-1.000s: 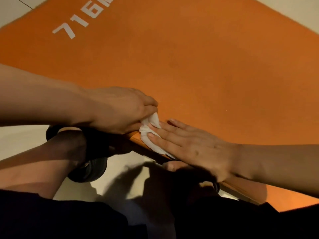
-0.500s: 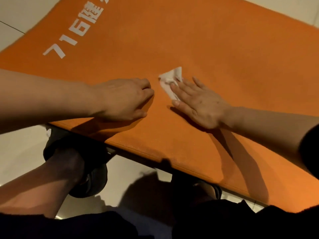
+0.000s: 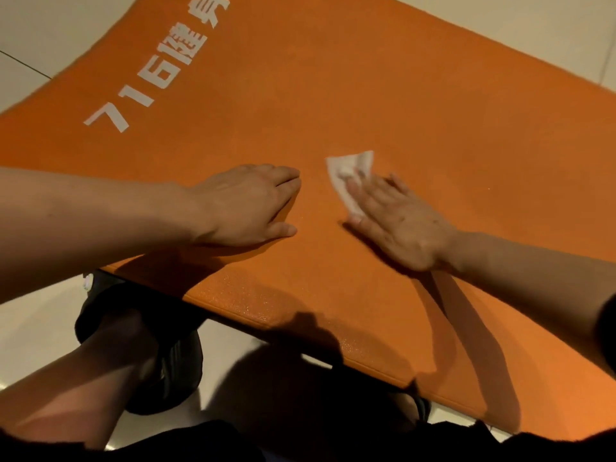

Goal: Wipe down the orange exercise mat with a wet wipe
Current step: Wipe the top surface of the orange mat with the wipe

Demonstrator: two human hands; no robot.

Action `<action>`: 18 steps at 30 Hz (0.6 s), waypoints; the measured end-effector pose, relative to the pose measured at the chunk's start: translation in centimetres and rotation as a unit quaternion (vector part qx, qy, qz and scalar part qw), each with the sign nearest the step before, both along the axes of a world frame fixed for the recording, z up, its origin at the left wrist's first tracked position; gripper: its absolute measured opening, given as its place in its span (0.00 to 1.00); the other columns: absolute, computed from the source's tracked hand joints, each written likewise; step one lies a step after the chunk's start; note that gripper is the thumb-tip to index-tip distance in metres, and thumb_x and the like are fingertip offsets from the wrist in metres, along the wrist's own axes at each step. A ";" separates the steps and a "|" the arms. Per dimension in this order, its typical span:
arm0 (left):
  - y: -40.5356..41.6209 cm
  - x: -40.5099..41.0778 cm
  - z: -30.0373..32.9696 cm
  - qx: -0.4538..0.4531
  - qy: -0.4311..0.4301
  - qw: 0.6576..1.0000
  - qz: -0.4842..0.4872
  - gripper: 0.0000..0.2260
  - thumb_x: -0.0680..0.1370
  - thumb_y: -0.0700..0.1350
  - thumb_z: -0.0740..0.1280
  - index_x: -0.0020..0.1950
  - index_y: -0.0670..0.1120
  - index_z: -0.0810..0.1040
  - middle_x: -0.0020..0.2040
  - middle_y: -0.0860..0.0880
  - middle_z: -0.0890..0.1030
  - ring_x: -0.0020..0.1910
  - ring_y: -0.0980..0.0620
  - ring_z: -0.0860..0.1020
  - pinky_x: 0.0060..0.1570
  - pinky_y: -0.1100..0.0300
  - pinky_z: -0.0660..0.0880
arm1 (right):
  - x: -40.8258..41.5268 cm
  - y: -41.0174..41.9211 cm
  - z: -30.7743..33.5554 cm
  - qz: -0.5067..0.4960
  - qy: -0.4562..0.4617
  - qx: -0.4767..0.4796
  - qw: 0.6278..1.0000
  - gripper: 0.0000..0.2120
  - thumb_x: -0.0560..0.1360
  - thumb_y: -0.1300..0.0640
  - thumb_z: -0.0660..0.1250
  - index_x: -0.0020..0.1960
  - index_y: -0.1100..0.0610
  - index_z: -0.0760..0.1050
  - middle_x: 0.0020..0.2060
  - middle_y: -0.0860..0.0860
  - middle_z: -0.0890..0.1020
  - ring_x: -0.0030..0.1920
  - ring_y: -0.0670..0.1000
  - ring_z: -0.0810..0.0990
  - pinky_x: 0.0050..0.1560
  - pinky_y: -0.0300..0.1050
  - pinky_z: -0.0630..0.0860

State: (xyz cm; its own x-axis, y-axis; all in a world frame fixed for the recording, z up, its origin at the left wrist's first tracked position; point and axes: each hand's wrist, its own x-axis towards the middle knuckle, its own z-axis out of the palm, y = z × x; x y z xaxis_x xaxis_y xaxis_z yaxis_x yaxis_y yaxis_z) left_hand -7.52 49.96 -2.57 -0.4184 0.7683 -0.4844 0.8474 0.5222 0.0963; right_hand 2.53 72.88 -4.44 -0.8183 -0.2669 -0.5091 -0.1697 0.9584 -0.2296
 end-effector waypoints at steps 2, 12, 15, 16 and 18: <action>0.0 -0.3 -0.1 -0.007 -0.004 1.000 0.002 0.36 0.78 0.64 0.56 0.79 0.46 0.50 0.79 0.49 0.50 0.76 0.48 0.54 0.73 0.56 0.54 | -0.7 0.5 -0.8 -0.087 -0.009 0.027 0.996 0.44 0.69 0.30 0.25 0.79 0.53 0.34 0.78 0.51 0.37 0.77 0.49 0.35 0.75 0.47 0.31; 0.2 -2.1 -0.1 -0.067 -0.029 0.997 0.013 0.45 0.73 0.71 0.57 0.80 0.47 0.45 0.79 0.51 0.46 0.77 0.50 0.51 0.74 0.57 0.49 | -3.4 -0.1 -1.7 0.004 0.008 -0.018 1.000 0.41 0.73 0.30 0.28 0.79 0.52 0.34 0.77 0.49 0.36 0.77 0.48 0.35 0.73 0.46 0.29; 0.6 -3.0 -0.1 -0.078 -0.041 0.996 0.010 0.48 0.71 0.72 0.58 0.80 0.47 0.43 0.79 0.52 0.44 0.77 0.51 0.48 0.74 0.58 0.47 | -4.8 4.5 -2.7 -0.107 0.007 0.073 0.992 0.45 0.69 0.29 0.24 0.78 0.53 0.35 0.77 0.50 0.35 0.77 0.49 0.35 0.74 0.50 0.30; 0.7 -3.2 -0.2 -0.079 -0.043 0.996 0.006 0.48 0.71 0.73 0.58 0.80 0.47 0.43 0.79 0.52 0.44 0.77 0.51 0.48 0.74 0.58 0.46 | -5.2 4.9 -2.7 -0.117 0.000 0.087 0.989 0.45 0.70 0.29 0.25 0.78 0.54 0.35 0.77 0.51 0.35 0.77 0.50 0.34 0.74 0.51 0.30; 0.7 -3.9 -0.4 -0.081 -0.041 0.996 -0.009 0.48 0.71 0.73 0.57 0.79 0.47 0.42 0.79 0.51 0.43 0.77 0.51 0.47 0.74 0.58 0.45 | -6.0 3.2 -2.4 -0.101 -0.012 0.070 0.992 0.43 0.72 0.29 0.27 0.78 0.56 0.33 0.77 0.53 0.35 0.76 0.51 0.33 0.74 0.51 0.29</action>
State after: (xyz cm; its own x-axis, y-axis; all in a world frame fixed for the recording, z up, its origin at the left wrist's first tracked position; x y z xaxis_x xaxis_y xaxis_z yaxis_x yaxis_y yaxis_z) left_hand -11.38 50.62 -2.94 -0.3599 0.6843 -0.6342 0.8492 0.5218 0.0811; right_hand -3.49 76.09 -6.83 -0.8349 -0.0242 -0.5498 0.0322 0.9952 -0.0927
